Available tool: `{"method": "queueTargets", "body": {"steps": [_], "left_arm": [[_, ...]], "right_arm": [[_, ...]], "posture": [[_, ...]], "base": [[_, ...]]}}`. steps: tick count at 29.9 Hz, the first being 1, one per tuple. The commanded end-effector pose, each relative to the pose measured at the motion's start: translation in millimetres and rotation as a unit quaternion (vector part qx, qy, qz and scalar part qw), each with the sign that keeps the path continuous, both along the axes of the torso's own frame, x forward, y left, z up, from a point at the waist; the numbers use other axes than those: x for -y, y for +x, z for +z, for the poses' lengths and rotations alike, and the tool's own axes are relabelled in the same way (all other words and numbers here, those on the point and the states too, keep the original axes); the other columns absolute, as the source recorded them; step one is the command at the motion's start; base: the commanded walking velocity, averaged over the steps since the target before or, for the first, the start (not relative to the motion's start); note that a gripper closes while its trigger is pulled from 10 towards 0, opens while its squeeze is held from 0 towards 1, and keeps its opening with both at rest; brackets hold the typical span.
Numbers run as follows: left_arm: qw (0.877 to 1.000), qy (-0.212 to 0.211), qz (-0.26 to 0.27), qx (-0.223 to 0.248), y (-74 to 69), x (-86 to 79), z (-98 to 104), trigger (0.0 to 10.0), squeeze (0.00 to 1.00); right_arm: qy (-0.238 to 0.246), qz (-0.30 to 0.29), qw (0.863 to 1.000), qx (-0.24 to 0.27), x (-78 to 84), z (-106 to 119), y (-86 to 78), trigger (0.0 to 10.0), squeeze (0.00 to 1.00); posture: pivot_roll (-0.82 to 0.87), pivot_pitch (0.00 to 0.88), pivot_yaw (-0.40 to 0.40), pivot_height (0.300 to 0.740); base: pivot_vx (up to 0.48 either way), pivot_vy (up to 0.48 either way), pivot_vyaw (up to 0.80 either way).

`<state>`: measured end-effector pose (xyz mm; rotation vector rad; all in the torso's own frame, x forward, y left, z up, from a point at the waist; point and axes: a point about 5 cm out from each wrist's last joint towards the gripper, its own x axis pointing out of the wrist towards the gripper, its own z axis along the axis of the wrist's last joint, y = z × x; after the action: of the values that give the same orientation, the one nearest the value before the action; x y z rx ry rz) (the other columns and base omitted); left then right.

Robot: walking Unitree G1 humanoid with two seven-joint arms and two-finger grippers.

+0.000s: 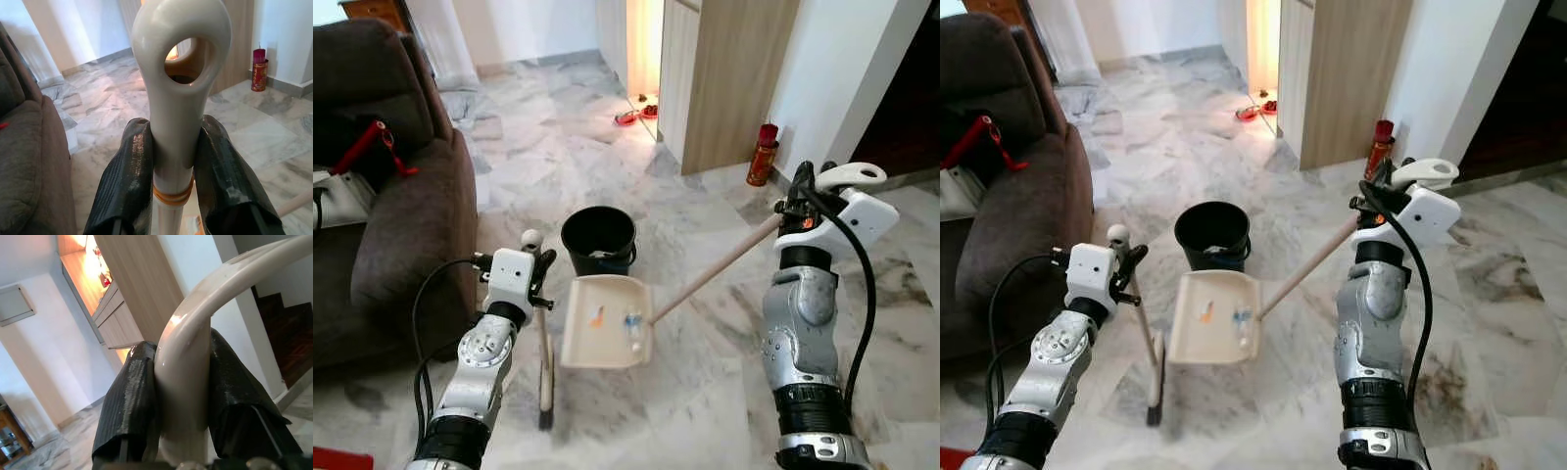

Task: Sweep floor

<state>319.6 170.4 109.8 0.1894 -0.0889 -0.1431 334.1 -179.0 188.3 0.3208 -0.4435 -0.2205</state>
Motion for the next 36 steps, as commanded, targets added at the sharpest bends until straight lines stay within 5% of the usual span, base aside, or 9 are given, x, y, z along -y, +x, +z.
{"method": "queueTargets", "body": {"steps": [1,36], "left_arm": [[1.0,0.01,0.0,0.027,2.6,-2.2,12,10.0,0.0],[1.0,0.015,0.004,0.027,5.6,-2.4,12,10.0,0.0]], "right_arm": [[0.008,0.007,0.998,0.058,-4.1,28,-0.4,10.0,0.0],[0.007,0.039,0.996,0.085,-13.9,45,-0.3,10.0,0.0]], "posture": [[-0.02,0.0,0.043,0.74],[-0.02,0.0,0.038,0.74]], "base": [[0.345,0.0,0.0],[0.378,0.0,0.14]]}}
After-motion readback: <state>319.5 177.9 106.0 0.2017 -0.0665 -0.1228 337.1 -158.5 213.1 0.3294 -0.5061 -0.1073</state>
